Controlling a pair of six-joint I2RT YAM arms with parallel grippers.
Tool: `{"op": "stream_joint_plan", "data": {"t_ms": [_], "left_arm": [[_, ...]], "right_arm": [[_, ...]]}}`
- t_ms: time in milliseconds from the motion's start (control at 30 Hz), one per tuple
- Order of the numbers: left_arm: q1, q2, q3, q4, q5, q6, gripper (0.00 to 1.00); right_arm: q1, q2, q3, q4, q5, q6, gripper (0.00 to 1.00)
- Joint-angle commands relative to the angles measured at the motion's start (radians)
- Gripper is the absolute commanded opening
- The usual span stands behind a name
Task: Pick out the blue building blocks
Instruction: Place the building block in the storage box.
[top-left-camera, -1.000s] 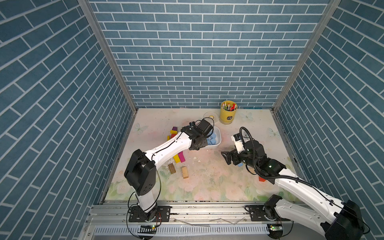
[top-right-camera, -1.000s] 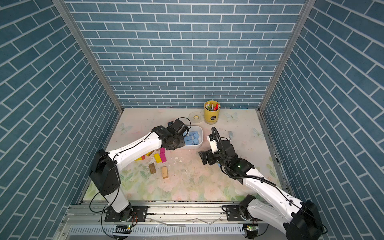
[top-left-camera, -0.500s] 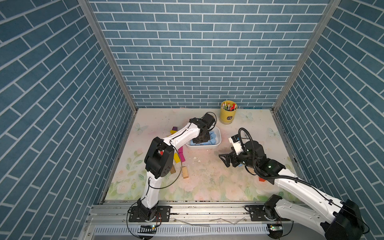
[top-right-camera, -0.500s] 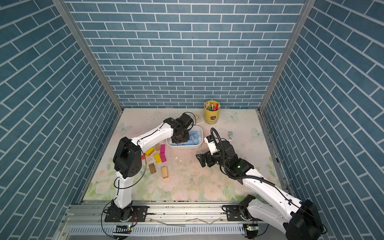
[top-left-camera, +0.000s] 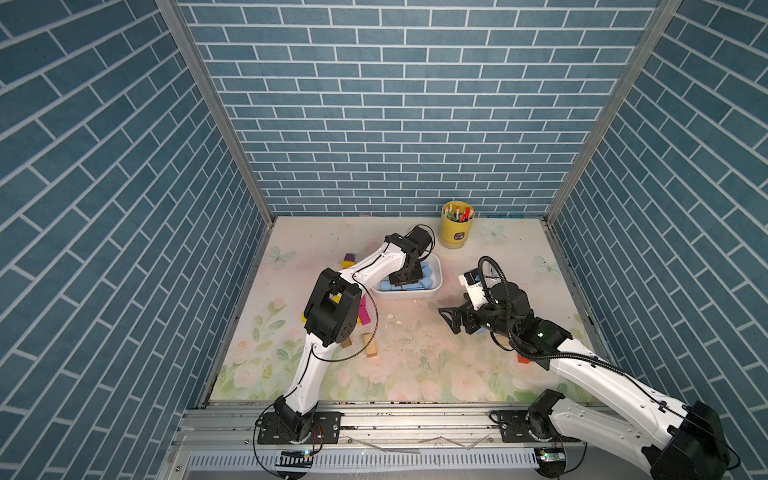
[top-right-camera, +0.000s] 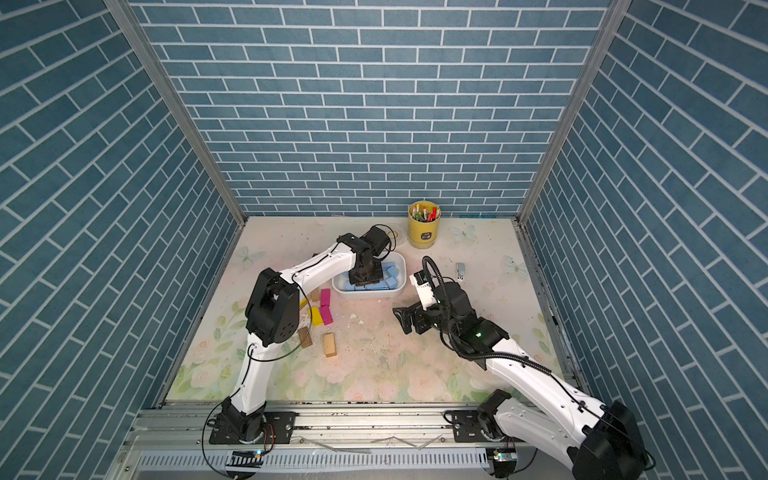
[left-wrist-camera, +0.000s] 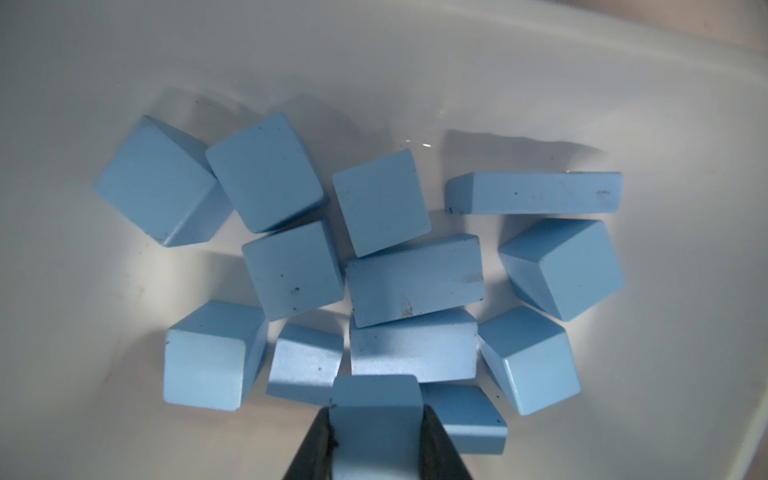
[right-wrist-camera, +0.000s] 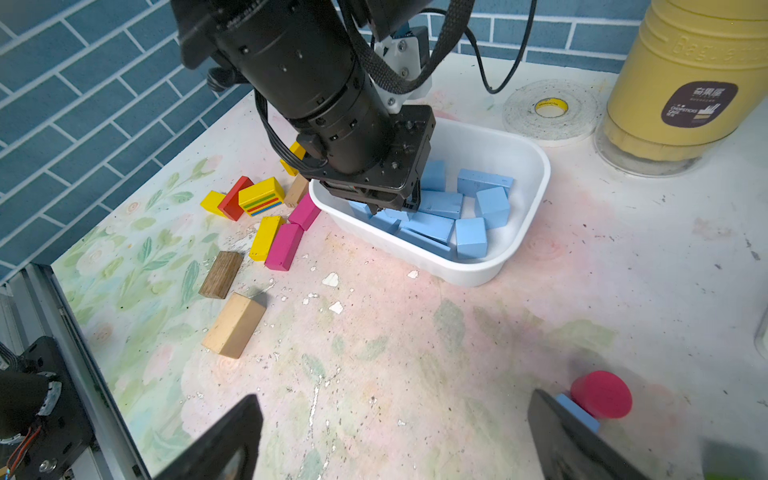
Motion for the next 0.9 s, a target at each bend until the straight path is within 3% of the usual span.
{"op": "stream_joint_plan", "data": {"t_ms": [0,433,700,867], "left_arm": [[0.002,0.01,0.025,-0.025,0.0,0.004,0.35],[0.0,-0.106,-0.02,-0.02,-0.013,0.044,0.6],[-0.002,-0.43,-0.302,0.035,-0.089,0.131,0.75],[-0.002,-0.647,-0.517,0.106,-0.08,0.199,0.83]], "right_arm": [[0.004,-0.019,-0.014,0.023,0.021,-0.03,0.99],[0.005,-0.014,-0.017,0.025,0.058,-0.031,0.99],[0.005,0.011,-0.017,0.023,0.083,-0.037,0.99],[0.004,0.033,-0.015,0.021,0.108,-0.039,0.99]]}}
